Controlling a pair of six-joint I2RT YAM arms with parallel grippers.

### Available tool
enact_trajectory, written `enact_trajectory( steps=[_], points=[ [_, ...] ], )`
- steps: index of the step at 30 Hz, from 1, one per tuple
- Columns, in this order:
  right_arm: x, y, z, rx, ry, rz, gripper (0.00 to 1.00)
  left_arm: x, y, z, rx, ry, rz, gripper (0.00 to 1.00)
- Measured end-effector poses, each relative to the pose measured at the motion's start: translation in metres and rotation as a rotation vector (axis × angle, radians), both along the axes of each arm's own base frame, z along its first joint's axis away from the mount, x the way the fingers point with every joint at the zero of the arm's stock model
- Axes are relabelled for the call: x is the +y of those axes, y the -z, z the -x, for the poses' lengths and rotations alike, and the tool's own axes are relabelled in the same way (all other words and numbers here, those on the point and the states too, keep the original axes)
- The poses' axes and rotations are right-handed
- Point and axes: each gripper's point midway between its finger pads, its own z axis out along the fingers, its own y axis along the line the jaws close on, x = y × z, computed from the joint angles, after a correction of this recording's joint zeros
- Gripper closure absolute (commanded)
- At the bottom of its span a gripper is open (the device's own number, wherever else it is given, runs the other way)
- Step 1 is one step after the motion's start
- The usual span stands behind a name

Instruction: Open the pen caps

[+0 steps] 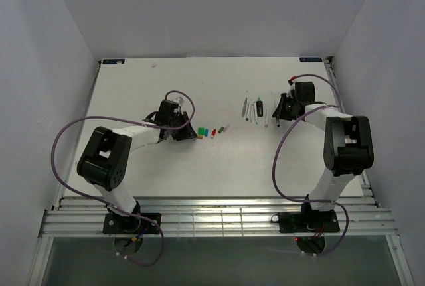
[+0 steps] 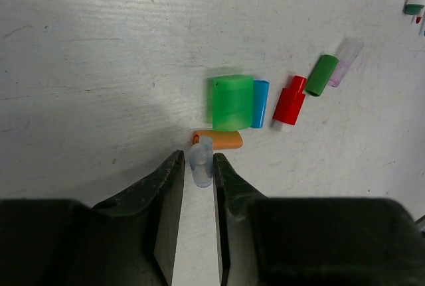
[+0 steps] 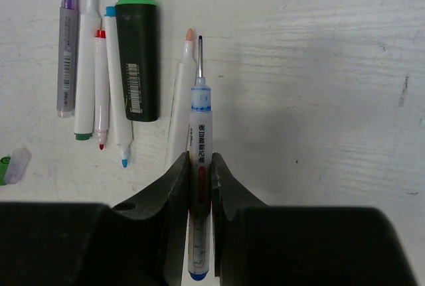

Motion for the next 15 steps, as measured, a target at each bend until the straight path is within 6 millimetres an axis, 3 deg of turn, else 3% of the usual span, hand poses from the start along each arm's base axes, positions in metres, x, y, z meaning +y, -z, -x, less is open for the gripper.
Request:
enact_trajectory(
  steps=[7, 15],
  points=[
    [0.006, 0.004, 0.002, 0.014, -0.016, -0.033, 0.68, 0.000, 0.000, 0.000, 0.012, -0.018, 0.009, 0.49],
    [0.009, 0.017, 0.003, 0.045, -0.023, -0.049, 0.61, 0.002, 0.002, 0.001, 0.031, -0.047, 0.008, 0.40]
  ],
)
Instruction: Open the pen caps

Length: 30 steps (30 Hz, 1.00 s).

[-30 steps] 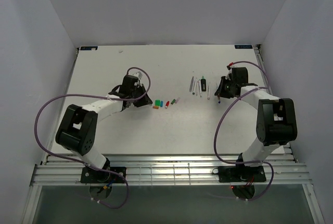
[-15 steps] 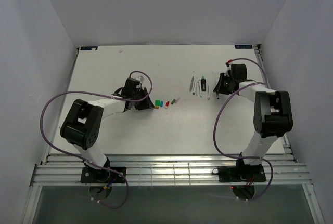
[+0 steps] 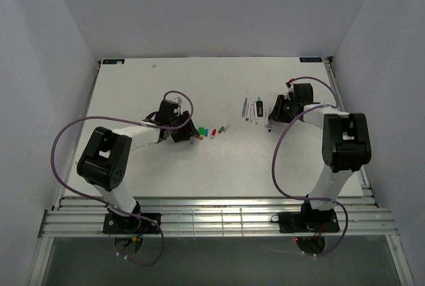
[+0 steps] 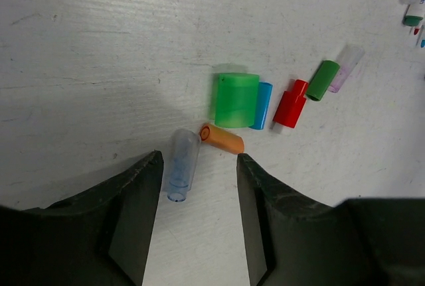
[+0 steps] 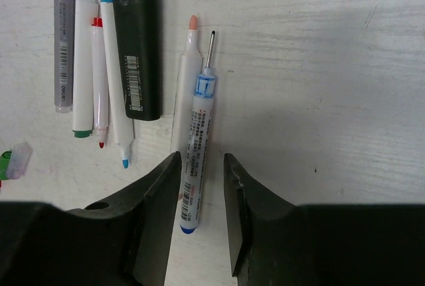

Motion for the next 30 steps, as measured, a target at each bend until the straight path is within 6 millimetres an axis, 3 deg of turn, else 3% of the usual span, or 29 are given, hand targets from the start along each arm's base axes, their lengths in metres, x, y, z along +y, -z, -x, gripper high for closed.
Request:
enact_trajectory(
  steps=[7, 12, 15, 19, 24, 27, 30],
  points=[
    [0.000, -0.006, 0.002, -0.003, 0.001, -0.002, 0.56, 0.012, -0.010, 0.002, -0.006, -0.053, -0.040, 0.22],
    [0.005, -0.050, 0.006, -0.086, -0.009, -0.002, 0.55, 0.043, -0.044, 0.000, -0.053, -0.205, -0.099, 0.15],
    [0.019, -0.083, 0.016, -0.158, -0.048, -0.002, 0.55, 0.080, -0.069, -0.006, -0.070, -0.376, -0.144, 0.03],
    [0.052, -0.111, 0.037, -0.216, -0.139, -0.016, 0.54, 0.157, -0.082, -0.005, -0.030, -0.660, -0.220, 0.02],
    [0.075, -0.109, 0.058, -0.187, -0.218, -0.020, 0.54, 0.264, -0.067, 0.033, 0.126, -1.023, -0.360, 0.02],
    [0.080, -0.104, 0.067, -0.160, -0.243, -0.014, 0.54, 0.299, -0.064, 0.056, 0.178, -1.160, -0.411, 0.02],
    [0.084, -0.102, 0.072, -0.147, -0.261, -0.010, 0.54, 0.321, -0.064, 0.075, 0.199, -1.256, -0.442, 0.02]
  ],
)
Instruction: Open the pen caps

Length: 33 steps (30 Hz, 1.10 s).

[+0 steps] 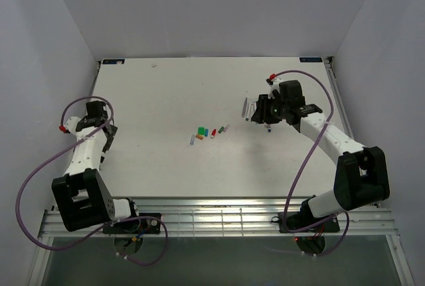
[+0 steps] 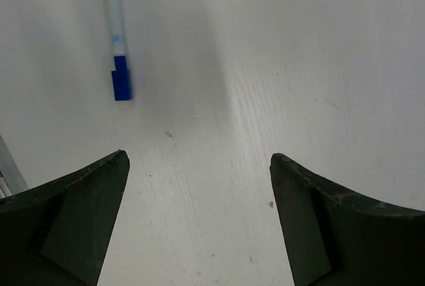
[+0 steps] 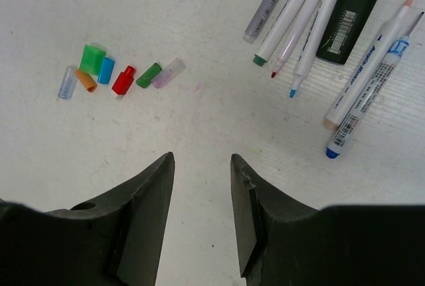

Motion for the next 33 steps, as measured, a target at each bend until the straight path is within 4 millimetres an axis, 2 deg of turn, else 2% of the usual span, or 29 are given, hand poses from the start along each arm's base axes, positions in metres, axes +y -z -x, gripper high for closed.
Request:
enact_trajectory(
  steps=[8, 17, 33],
  points=[
    [0.012, 0.000, 0.007, 0.001, -0.039, 0.000, 0.54, 0.033, 0.009, 0.030, 0.046, -0.157, -0.040, 0.03],
    [0.029, 0.003, 0.016, 0.008, -0.087, 0.002, 0.54, 0.048, 0.033, 0.050, 0.110, -0.245, -0.047, 0.06],
    [0.030, 0.004, 0.017, -0.003, -0.108, 0.015, 0.54, 0.049, 0.071, 0.044, 0.151, -0.309, 0.013, 0.09]
  ],
)
